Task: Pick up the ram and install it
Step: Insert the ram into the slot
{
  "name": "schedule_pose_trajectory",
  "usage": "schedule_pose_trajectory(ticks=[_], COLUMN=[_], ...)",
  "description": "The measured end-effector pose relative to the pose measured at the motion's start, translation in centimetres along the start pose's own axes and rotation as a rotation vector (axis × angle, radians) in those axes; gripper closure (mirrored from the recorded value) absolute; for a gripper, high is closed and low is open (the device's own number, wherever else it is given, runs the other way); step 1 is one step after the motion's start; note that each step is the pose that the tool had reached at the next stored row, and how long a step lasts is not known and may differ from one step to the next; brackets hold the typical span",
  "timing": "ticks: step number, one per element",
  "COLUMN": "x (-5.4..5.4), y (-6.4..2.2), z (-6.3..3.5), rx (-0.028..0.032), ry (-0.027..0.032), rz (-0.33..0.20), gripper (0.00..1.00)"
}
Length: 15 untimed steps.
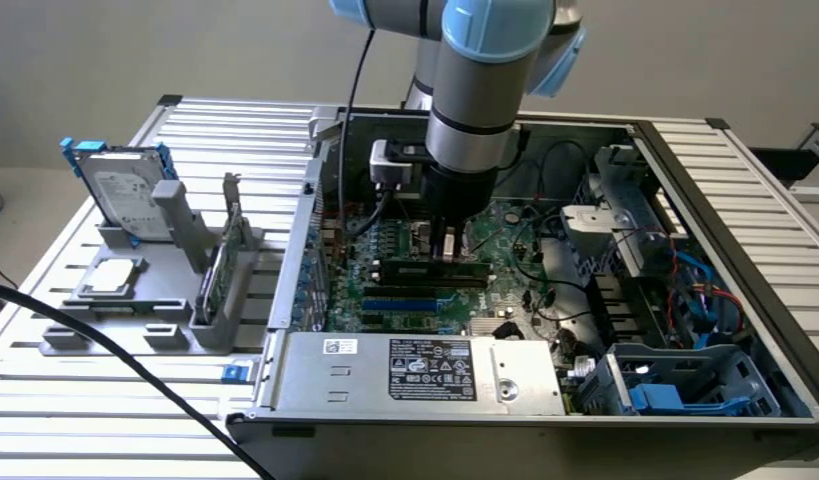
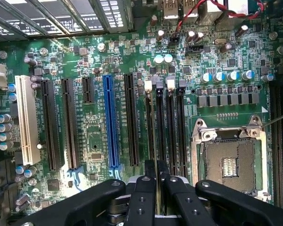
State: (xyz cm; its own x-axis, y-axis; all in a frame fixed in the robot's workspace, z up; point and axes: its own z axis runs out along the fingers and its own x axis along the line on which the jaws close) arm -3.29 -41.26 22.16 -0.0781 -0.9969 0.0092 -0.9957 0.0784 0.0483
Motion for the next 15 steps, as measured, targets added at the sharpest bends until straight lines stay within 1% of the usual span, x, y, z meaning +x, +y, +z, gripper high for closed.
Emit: schedule_pose_trajectory(ticks=[7,10,13,15], x=[0.0,0.0,0.0,0.0], y=[-0.01,-0.01,0.07,0.24], z=[0.27,0.21,-0.49,-0.96], rx=[-0.0001,-0.0002,-0.0003,-0.0004], ry=[-0.0015,-0.0043,-0.006,-0.0059], rz=[0.0,0.0,-0.001,-0.002], gripper=[0.86,0.86,0.86,0.86])
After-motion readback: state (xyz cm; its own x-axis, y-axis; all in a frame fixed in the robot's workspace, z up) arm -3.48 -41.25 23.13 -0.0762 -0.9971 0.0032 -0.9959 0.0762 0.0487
